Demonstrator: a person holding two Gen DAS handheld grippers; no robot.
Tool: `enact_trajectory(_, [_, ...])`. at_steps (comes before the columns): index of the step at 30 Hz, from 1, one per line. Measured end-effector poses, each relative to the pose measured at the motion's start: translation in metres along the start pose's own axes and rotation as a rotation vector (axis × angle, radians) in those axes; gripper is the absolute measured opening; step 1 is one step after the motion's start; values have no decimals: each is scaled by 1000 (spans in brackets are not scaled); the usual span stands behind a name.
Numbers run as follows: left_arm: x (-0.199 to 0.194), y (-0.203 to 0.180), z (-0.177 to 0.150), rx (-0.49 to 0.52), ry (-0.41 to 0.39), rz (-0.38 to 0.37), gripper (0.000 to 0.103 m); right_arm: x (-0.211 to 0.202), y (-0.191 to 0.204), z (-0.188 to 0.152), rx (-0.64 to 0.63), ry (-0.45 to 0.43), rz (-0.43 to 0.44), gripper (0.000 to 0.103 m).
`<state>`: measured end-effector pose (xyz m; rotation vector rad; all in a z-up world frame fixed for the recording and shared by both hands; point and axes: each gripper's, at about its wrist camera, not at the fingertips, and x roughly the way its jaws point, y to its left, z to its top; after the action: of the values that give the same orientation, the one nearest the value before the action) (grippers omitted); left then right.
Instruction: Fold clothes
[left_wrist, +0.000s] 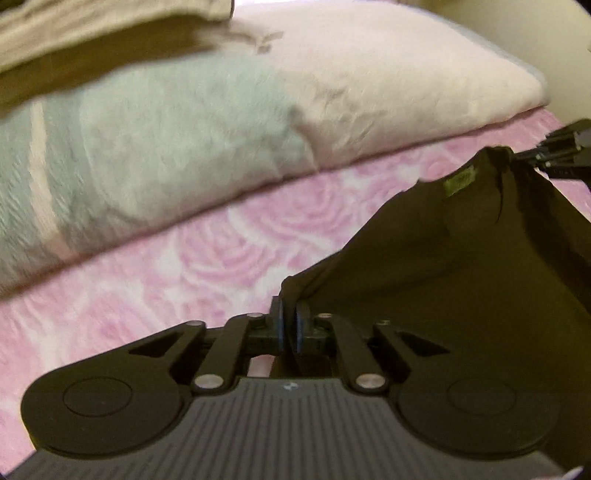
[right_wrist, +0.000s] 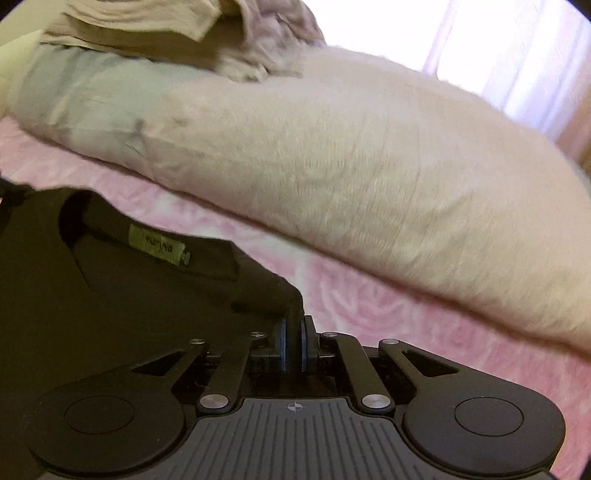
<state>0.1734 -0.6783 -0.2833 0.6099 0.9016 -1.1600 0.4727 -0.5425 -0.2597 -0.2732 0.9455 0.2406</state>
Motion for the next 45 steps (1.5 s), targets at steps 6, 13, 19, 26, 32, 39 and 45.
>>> enact_trajectory(6, [-20, 21, -25, -47, -15, 23, 25, -16, 17, -30, 81, -30, -20, 74])
enact_trajectory(13, [-116, 71, -88, -115, 23, 147, 40, -71, 83, -72, 203, 8, 102, 74])
enact_trajectory(19, [-175, 100, -170, -232, 133, 192, 44, -107, 177, -97, 245, 49, 238, 74])
enact_trajectory(26, [-176, 28, -216, -122, 134, 28, 57, -130, 285, -106, 145, 71, 396, 74])
enact_trajectory(32, [-136, -60, -235, 182, 150, 111, 55, -126, 310, -102, 166, 105, 350, 74])
enact_trajectory(39, [-187, -28, -241, 47, 50, 143, 6, -142, 306, -96, 143, 87, 280, 74])
enact_trajectory(45, [-281, 111, -245, -283, -82, 439, 5, -154, 321, -82, 121, 67, 300, 74])
